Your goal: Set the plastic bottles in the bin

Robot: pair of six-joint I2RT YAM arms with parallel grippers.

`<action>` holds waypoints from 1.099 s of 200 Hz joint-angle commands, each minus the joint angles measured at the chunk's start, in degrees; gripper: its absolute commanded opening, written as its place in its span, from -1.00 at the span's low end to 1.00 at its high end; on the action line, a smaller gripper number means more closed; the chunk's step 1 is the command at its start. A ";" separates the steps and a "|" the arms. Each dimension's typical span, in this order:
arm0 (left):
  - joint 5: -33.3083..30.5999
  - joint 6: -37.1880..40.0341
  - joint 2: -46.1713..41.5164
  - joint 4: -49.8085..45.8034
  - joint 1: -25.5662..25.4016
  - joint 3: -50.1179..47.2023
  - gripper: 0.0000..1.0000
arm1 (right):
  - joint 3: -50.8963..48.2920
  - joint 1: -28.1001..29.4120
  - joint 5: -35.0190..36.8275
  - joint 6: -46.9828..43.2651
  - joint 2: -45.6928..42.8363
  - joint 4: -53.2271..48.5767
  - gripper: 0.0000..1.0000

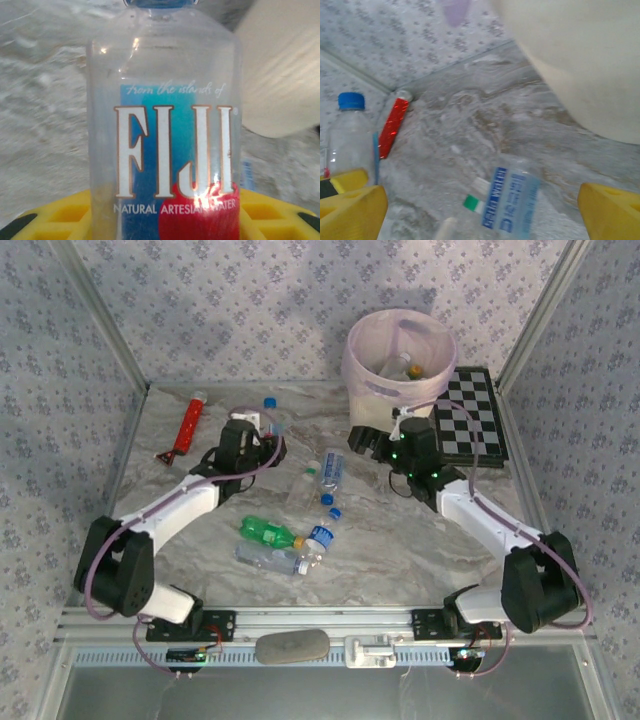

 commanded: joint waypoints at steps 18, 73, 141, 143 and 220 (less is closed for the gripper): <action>8.98 6.36 -2.95 8.32 -3.14 -3.86 -0.20 | 4.88 4.06 -7.75 -0.54 3.21 6.82 0.98; 10.77 8.77 -5.70 10.21 -6.94 -5.79 -0.20 | 6.85 7.14 -9.66 3.25 8.81 10.78 0.93; 10.69 8.89 -4.92 10.52 -9.12 -5.95 -0.20 | 8.29 8.41 -15.33 8.98 15.64 16.47 0.36; 10.67 8.91 -4.88 10.52 -9.16 -5.92 -0.20 | 8.36 8.37 -15.43 9.14 15.82 16.66 0.35; 7.76 8.39 -5.03 9.99 -9.43 -6.34 -0.15 | 8.91 10.09 -16.02 10.04 17.33 15.65 0.44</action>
